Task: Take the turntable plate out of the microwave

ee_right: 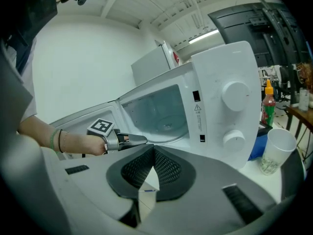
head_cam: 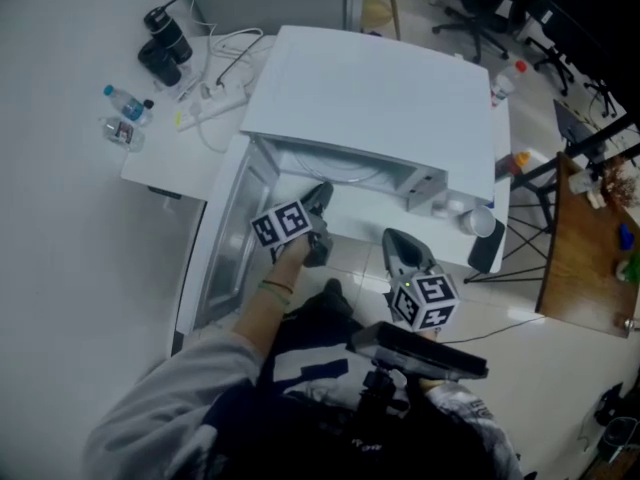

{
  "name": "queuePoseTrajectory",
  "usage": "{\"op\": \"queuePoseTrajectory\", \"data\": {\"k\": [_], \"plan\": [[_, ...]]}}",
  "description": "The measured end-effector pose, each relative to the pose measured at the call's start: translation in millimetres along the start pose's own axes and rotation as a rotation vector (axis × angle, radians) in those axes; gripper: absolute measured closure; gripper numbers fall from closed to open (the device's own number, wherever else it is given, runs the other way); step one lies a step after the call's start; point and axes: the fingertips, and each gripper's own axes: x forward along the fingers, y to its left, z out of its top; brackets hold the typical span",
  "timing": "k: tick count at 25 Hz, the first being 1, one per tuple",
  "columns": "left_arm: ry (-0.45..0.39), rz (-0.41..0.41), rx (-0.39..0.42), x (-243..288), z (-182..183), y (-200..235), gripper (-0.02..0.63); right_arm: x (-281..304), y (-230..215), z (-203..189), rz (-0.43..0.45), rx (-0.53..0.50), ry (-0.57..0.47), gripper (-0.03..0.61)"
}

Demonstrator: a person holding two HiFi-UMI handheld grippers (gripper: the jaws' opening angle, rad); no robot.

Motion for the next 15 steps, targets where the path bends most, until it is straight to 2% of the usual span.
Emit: {"op": "queuePoseTrajectory", "data": {"k": [3,8,12,15], "plan": [[-0.015,0.022,-0.092,7,2,8,0.518,6,3,-1,0.008,-0.001,0.011,0.580],[-0.055,-0.010,-0.257,13,5,7,0.511,12,5,-3,0.009,-0.007,0.025,0.580],[-0.054,0.007,-0.299,22,8,11,0.511,14,3,-6,0.003,-0.007,0.032,0.580],[-0.083,-0.037,-0.364,19,7,10,0.532,13,3,-9,-0.001,-0.006,0.036,0.580]]}}
